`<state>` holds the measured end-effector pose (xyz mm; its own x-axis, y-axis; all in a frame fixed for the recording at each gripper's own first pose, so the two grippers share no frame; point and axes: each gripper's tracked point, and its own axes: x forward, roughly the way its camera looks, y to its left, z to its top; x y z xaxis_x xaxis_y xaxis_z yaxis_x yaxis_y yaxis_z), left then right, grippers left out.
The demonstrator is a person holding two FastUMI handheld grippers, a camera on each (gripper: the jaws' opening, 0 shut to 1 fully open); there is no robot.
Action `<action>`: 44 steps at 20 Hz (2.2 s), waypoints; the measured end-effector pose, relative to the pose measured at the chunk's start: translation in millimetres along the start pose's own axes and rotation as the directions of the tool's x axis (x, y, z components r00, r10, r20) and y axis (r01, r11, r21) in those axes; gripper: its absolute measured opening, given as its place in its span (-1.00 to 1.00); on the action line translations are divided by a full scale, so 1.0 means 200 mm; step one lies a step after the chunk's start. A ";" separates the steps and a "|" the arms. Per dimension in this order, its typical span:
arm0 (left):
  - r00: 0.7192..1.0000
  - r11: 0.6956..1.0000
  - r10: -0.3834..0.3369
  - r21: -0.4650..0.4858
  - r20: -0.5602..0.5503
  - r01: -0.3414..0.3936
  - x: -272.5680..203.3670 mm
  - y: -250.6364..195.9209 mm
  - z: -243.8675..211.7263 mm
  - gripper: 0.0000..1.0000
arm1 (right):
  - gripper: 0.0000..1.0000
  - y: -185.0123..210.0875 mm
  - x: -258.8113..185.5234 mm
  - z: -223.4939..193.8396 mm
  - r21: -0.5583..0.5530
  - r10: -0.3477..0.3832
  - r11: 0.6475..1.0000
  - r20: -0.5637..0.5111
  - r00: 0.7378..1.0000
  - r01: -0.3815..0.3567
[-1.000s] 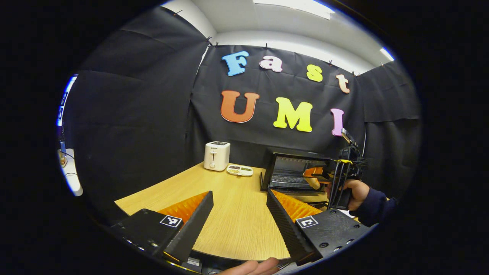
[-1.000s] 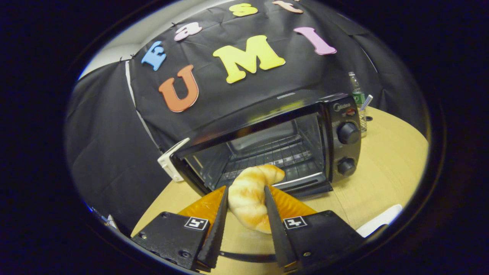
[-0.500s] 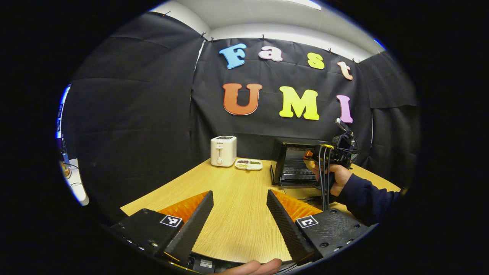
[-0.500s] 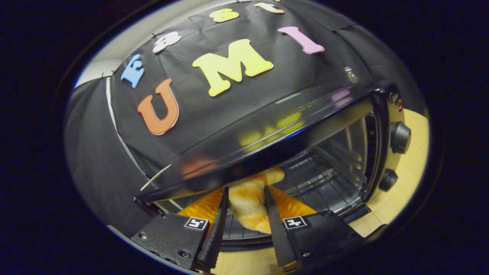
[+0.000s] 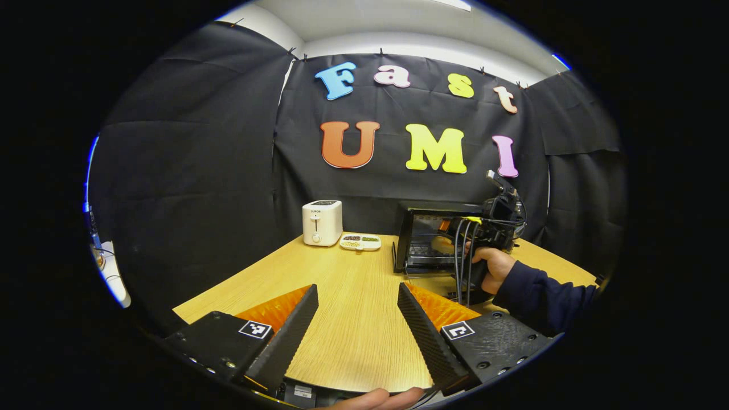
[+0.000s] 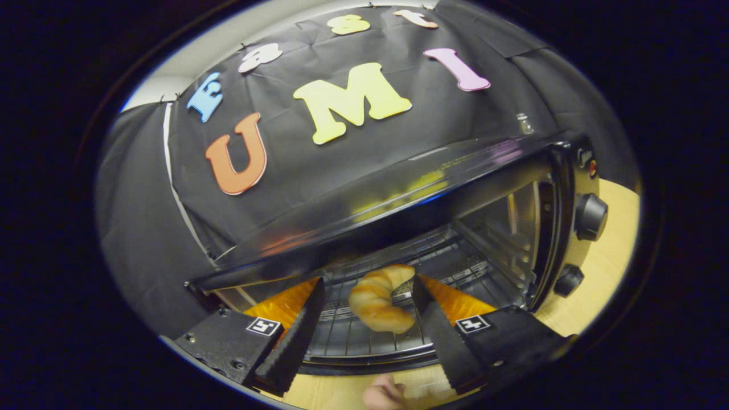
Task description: Open the electric oven with the left hand, put the food in, and close the electric oven.
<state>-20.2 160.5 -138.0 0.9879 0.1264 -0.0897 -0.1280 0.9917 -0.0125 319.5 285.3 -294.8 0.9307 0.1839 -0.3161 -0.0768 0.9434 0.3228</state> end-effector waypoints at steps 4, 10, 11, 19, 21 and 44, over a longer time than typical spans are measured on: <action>1.000 1.000 0.001 -0.012 0.011 -0.001 -0.08 -0.04 0.03 0.85 | 0.87 0.03 -0.24 0.05 0.032 0.054 0.998 0.004 0.999 -0.054; 0.998 0.998 -0.037 -0.042 -0.043 0.035 -0.09 -0.20 0.02 0.85 | 0.87 -0.02 -0.71 0.18 0.042 0.149 0.988 0.016 0.989 -0.150; 0.997 0.997 -0.053 -0.056 -0.061 0.050 -0.09 -0.24 0.01 0.85 | 0.86 -0.04 -0.79 0.21 0.036 0.169 0.985 0.027 0.985 -0.169; 0.972 0.977 -0.196 -0.111 -0.133 0.182 0.06 -0.61 -0.07 0.85 | 0.86 -0.33 -1.34 0.53 -0.050 0.188 0.982 0.153 0.970 -0.183; 0.962 0.975 -0.213 -0.096 -0.173 0.199 0.11 -0.70 -0.13 0.86 | 0.86 -0.41 -1.44 0.60 -0.048 0.197 0.980 0.181 0.964 -0.191; 0.865 0.982 -0.149 0.030 -0.479 0.186 0.55 -1.14 -0.53 0.87 | 0.84 -1.25 -1.86 0.91 -0.020 0.075 0.997 0.337 0.938 -0.073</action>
<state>107.7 -54.4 -250.6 0.8318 -0.0499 -0.5528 0.0607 0.9982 0.0012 57.0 -68.6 -94.9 0.9882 0.1504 0.0285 -0.1514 0.9327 0.3274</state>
